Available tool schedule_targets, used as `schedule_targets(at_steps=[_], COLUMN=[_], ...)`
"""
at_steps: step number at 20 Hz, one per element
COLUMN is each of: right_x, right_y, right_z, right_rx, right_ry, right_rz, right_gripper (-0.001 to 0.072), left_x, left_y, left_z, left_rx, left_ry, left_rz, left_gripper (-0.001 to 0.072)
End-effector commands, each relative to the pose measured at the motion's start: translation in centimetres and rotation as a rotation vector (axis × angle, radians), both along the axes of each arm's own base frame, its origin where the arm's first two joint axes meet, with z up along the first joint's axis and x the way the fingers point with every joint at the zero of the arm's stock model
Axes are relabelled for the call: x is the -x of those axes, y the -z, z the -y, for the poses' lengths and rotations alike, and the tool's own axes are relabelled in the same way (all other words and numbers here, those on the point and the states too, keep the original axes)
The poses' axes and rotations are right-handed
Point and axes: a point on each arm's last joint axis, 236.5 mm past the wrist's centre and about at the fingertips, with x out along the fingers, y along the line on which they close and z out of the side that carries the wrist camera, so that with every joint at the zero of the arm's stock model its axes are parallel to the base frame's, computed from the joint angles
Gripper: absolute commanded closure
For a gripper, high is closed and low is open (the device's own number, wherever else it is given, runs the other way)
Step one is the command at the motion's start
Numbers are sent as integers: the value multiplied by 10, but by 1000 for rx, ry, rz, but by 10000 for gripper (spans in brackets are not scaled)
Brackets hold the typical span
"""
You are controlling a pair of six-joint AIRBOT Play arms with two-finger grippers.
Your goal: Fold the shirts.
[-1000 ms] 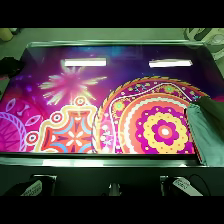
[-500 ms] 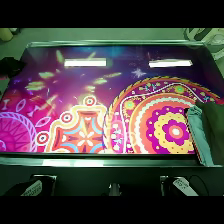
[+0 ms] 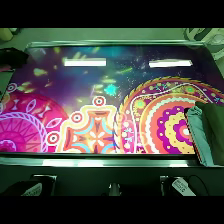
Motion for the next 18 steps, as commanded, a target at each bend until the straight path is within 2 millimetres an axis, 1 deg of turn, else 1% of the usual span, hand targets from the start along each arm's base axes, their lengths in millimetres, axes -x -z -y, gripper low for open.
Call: schedule_targets(at_steps=[1, 2, 3, 4, 5, 6, 7, 8, 9, 10, 12, 18], right_x=[-83, -92, -98, -99, -95, -83, -69, -60, -54, -54, -63, -63], right_y=[-38, -9, 25, 58, 92, 122, 150, 167, 179, 185, 185, 187], right_z=[-123, -164, -205, -241, -278, -307, -328, -339, -346, -350, -353, -347], right_rx=[33, -15, -54, -87, -143, -213, -268, -289, -295, -292, -285, -259], right_ry=[-343, -407, -483, -571, -656, -728, -778, -804, -820, -818, -805, -798], right_rz=[97, -6, -122, -228, -338, -451, -563, -637, -681, -692, -654, -665], right_gripper=[101, 101, 101, 100, 99, 98, 97, 98, 98, 98, 97, 98], left_x=[-9, -3, 11, 33, 54, 66, 74, 81, 90, 98, 105, 104], left_y=[49, 81, 118, 149, 172, 187, 196, 205, 214, 223, 230, 231], left_z=[-14, -7, 0, 4, 4, 8, 13, 17, 21, 21, 14, 14], left_rx=[-219, -215, -211, -238, -281, -305, -310, -294, -255, -224, -215, -214], left_ry=[-135, -134, -131, -119, -95, -71, -41, -23, -16, -27, -55, -56], left_rz=[-167, -285, -441, -601, -721, -765, -753, -731, -720, -721, -734, -735], left_gripper=[650, 429, 106, -1, -9, -9, -10, -9, -9, -9, -9, -9])
